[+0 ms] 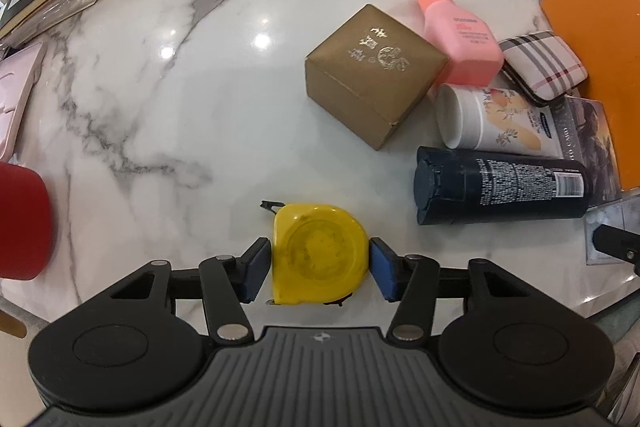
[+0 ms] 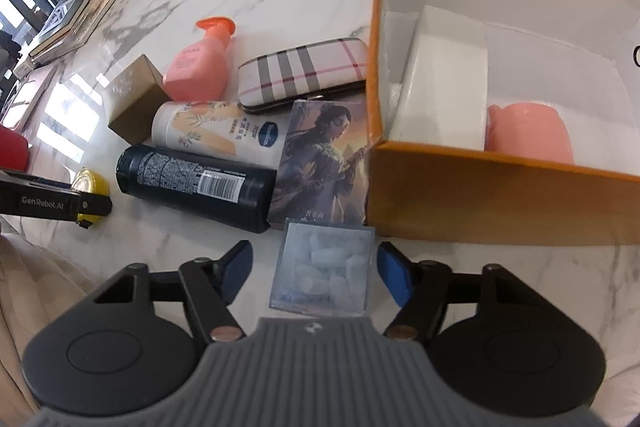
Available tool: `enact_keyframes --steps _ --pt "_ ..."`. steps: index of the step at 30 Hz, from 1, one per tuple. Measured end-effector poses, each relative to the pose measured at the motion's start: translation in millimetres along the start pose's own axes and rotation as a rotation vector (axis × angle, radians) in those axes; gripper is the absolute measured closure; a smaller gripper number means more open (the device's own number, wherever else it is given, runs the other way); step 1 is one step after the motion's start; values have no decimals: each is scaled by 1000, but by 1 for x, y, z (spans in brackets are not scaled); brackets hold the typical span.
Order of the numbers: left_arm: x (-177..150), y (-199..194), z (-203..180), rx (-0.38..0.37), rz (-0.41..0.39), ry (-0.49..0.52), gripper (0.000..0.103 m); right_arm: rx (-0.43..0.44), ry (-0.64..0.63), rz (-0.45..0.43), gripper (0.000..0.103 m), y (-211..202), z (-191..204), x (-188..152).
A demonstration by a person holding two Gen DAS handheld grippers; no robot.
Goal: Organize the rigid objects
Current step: 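Grasp the yellow tape measure with the left tool while the right tool grasps the clear cube box, then carry the tape measure and clear cube box into the orange box and release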
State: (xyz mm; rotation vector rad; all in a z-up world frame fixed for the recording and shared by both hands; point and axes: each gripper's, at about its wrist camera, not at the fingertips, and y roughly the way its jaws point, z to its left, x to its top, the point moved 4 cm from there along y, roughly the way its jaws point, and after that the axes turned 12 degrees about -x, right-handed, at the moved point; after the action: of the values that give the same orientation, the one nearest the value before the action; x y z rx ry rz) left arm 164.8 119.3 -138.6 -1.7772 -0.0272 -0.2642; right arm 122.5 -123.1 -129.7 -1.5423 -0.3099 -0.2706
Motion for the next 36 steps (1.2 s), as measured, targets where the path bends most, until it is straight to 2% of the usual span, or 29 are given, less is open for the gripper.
enact_keyframes --steps 1,3,9,12,16,20,26,36 --pt "0 0 -1 0 -4 6 46 -4 -3 3 46 1 0 0" --pt "-1 -1 -2 0 -9 6 46 -9 -11 1 51 2 -2 -1" --pt "-3 -4 -1 43 -29 -11 46 4 -24 -1 52 -1 -3 -4" --pt "-4 -16 0 23 -80 -26 46 14 -46 -23 52 -9 0 -5" --pt "-7 -39 -6 -4 -191 -44 46 24 -81 -72 52 -28 7 -3" --pt "-12 -59 -26 -65 -251 -51 46 46 -97 -136 52 -53 11 1" --pt "-8 -87 -69 -92 -303 12 46 73 -101 -209 52 -86 9 6" --pt "17 -120 -135 -155 -366 58 46 60 -33 -329 52 -128 -29 24"
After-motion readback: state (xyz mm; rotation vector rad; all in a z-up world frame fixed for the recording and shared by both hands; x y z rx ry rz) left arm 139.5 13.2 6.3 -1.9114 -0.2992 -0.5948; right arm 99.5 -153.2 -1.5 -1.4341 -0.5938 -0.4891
